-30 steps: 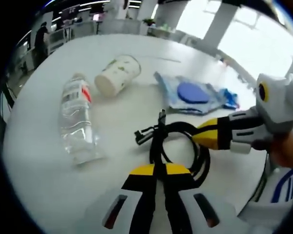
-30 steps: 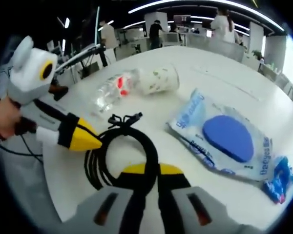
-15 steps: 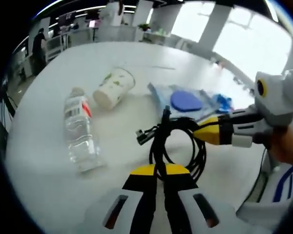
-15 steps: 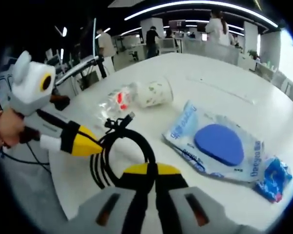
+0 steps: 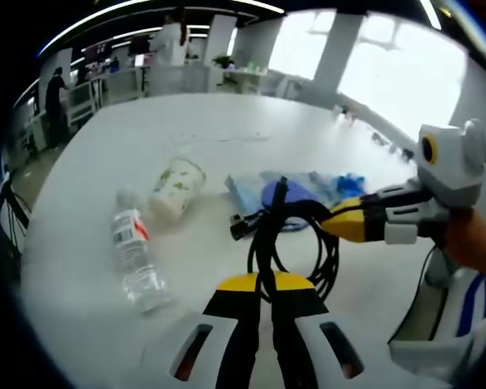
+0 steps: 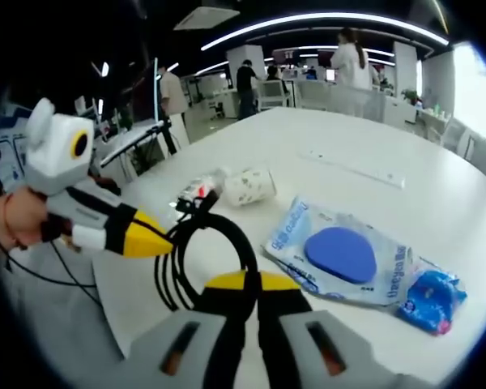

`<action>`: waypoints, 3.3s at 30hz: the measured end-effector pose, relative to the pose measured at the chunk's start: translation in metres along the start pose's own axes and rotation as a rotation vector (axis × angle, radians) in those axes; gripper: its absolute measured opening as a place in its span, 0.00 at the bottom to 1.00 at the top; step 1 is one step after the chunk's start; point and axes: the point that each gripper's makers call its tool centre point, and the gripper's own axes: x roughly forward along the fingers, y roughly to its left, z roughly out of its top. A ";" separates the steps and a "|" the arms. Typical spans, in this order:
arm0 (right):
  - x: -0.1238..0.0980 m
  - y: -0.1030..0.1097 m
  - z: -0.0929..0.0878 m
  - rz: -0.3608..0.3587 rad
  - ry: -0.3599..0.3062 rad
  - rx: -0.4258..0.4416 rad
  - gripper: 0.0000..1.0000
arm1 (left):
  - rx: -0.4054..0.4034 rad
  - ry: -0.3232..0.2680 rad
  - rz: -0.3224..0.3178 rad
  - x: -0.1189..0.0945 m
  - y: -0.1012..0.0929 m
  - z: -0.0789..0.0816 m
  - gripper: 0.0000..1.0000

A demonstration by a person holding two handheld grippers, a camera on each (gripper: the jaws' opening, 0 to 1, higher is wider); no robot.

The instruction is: Arrange the tabletop items into an orderly group along one side of the table until the central work area is clear of visible clutter.

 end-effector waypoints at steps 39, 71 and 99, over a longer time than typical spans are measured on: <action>-0.182 -0.082 -0.003 -0.229 -0.134 0.214 0.00 | 0.240 -0.037 -0.304 0.005 -0.179 0.076 0.00; -0.182 -0.154 -0.085 -0.234 0.103 0.273 0.00 | 0.237 0.161 -0.404 0.097 -0.231 0.025 0.00; -0.104 -0.187 -0.141 -0.190 0.274 0.346 0.00 | 0.075 0.373 -0.368 0.171 -0.190 -0.020 0.00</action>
